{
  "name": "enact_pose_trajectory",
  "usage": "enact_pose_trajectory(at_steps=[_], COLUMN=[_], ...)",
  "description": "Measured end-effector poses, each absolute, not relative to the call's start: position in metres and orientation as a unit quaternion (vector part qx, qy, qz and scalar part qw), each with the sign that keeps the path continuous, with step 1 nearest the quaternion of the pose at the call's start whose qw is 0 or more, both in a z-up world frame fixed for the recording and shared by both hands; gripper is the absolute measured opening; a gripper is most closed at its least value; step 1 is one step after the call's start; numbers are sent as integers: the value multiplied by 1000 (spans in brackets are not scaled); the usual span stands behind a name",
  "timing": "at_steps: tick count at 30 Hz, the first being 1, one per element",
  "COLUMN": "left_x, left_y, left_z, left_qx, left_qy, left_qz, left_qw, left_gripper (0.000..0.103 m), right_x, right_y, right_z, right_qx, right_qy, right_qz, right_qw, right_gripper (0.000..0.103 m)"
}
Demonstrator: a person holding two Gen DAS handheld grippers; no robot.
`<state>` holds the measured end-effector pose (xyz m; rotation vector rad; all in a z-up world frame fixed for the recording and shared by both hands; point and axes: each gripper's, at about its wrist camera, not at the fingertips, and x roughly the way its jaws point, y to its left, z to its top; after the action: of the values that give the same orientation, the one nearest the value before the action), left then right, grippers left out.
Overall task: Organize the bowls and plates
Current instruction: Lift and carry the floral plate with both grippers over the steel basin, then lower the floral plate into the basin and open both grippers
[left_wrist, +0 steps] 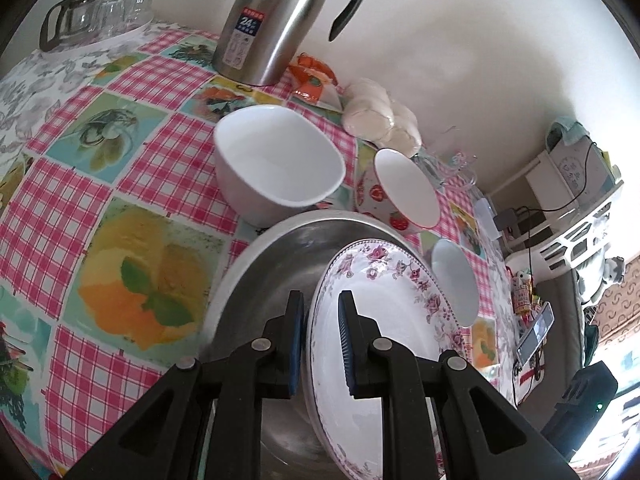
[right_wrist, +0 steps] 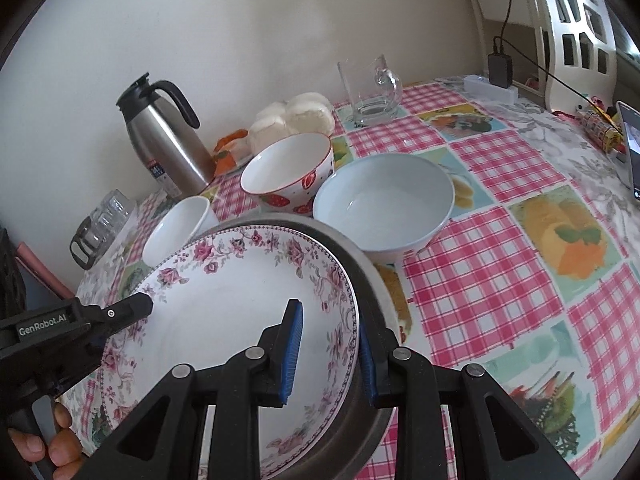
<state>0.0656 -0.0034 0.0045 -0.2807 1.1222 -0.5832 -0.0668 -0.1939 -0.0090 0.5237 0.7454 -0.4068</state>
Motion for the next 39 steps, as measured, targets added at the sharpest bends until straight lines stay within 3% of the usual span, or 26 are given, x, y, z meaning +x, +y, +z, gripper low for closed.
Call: enact_pose_trajectory(at_steps=[10, 39], left_x=[74, 65], left_y=[-4, -5], left_z=[-19, -16], left_qx=[-123, -95], left_qy=[551, 576], left_qz=[-250, -203], left_qw=[787, 786], left_gripper=[16, 18], right_x=[-55, -48], right_y=[-194, -180], right_z=[-26, -26], right_qx=[250, 168], right_qy=[378, 414], right_qz=[-197, -198], right_qw=[869, 873], right_gripper=[28, 29])
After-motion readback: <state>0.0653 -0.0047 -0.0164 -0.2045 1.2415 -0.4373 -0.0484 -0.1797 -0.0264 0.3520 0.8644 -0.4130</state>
